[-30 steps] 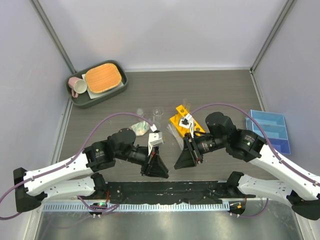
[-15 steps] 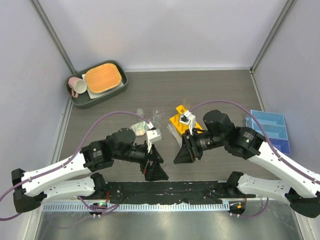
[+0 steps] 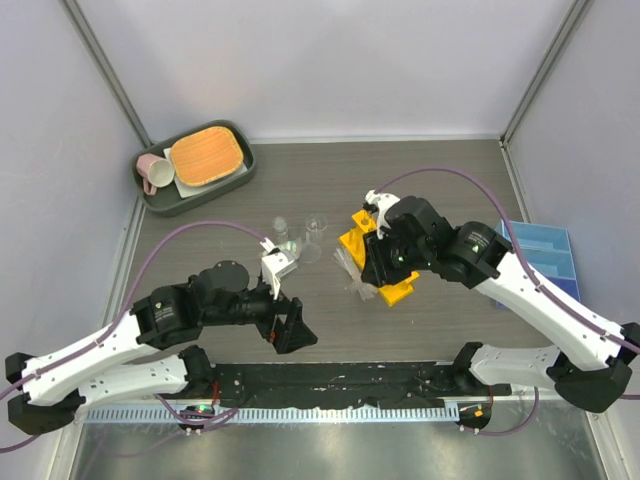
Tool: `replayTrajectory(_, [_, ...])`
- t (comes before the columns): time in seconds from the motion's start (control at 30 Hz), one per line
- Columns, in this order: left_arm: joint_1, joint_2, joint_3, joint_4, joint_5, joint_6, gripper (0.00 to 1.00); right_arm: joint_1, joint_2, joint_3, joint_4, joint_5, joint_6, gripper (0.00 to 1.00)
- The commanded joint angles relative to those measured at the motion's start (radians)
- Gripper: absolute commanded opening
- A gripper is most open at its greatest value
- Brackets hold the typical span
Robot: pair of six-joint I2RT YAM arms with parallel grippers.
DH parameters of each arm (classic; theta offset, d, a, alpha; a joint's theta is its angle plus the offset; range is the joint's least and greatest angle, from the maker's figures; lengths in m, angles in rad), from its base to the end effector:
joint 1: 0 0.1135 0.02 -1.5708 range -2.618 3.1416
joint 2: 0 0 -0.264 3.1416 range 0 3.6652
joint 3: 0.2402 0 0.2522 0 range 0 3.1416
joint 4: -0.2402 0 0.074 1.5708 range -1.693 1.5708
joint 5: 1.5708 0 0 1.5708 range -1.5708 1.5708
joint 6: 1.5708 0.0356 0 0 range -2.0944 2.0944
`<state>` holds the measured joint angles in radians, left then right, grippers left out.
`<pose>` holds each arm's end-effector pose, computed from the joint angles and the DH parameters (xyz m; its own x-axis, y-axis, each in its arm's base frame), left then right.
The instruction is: Organize the chemistry lab equipment
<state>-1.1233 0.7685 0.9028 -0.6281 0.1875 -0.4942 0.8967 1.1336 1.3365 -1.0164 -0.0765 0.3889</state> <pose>0.0636 -0.1479 0.3376 -0.6344 0.2447 -0.7333 0.7450 0.4467 -0.4954 0.1298 0.1668 0.3812 -0.7275 -0.3049 -0.6146 -0.5791 0.7532 0.3119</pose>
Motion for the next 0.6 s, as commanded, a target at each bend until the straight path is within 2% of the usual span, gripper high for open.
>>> replayTrajectory(0.0, [0.005, -0.052, 0.027, -0.048, -0.046, -0.015, 1.0, -0.118, 0.029, 0.059, -0.066, 0.169, -0.047, 0.01])
replayTrajectory(0.23, [0.005, -0.089, -0.002, -0.055, -0.043, -0.038, 1.0, -0.266, 0.106, 0.115, -0.08, 0.219, -0.081, 0.01])
replayTrajectory(0.57, [0.005, -0.123, -0.036, -0.056, -0.033, -0.047, 1.0, -0.286, 0.279, 0.247, -0.119, 0.316, -0.096, 0.01])
